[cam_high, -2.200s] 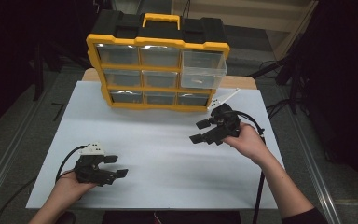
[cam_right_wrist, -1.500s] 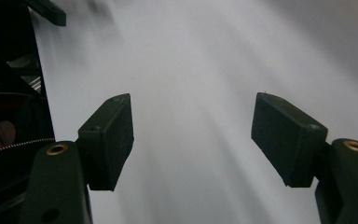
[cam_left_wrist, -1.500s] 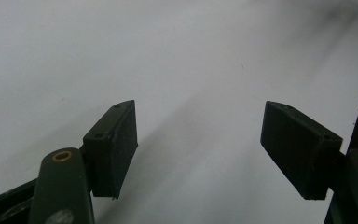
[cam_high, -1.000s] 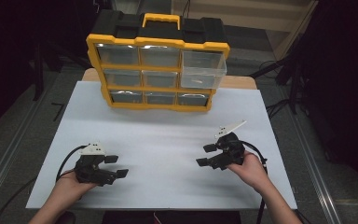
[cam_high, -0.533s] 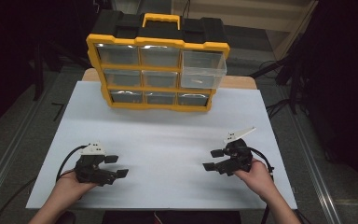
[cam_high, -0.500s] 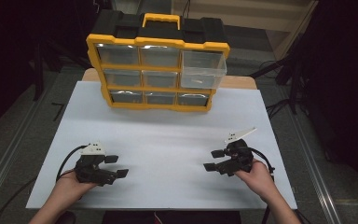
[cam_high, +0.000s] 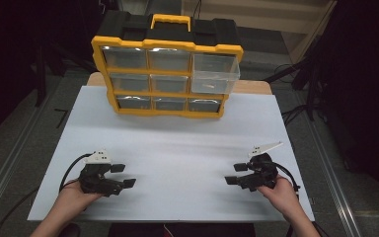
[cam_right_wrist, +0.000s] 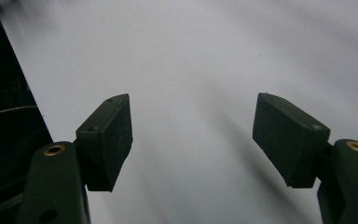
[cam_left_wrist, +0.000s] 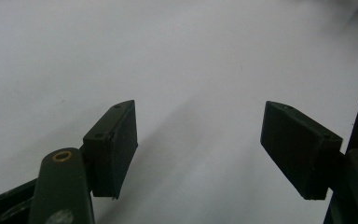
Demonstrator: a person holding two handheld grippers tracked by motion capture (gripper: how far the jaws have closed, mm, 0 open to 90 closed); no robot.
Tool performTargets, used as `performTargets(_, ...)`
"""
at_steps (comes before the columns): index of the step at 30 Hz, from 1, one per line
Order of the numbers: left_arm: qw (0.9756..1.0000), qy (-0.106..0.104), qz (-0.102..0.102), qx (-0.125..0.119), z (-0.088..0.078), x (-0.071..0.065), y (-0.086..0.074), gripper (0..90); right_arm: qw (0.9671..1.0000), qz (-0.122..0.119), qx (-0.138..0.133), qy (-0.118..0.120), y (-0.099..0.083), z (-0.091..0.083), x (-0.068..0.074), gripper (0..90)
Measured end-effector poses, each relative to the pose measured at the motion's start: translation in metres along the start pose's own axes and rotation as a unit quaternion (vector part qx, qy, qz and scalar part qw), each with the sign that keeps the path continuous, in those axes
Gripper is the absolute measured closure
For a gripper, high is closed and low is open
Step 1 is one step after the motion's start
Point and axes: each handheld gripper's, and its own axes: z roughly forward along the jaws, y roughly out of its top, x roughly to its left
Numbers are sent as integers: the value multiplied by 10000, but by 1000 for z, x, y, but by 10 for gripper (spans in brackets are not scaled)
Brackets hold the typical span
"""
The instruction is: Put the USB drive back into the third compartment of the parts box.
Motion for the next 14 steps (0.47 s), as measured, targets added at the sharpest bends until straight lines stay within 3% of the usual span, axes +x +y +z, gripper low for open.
performTargets(4,10000,5,5,7,0,0,0,285,9999,121,-59,-31,-9,-4,-3,263)
performTargets(14,10000,11,19,25,0,0,0,285,9998,144,-59,-81,-13,-4,-5,262)
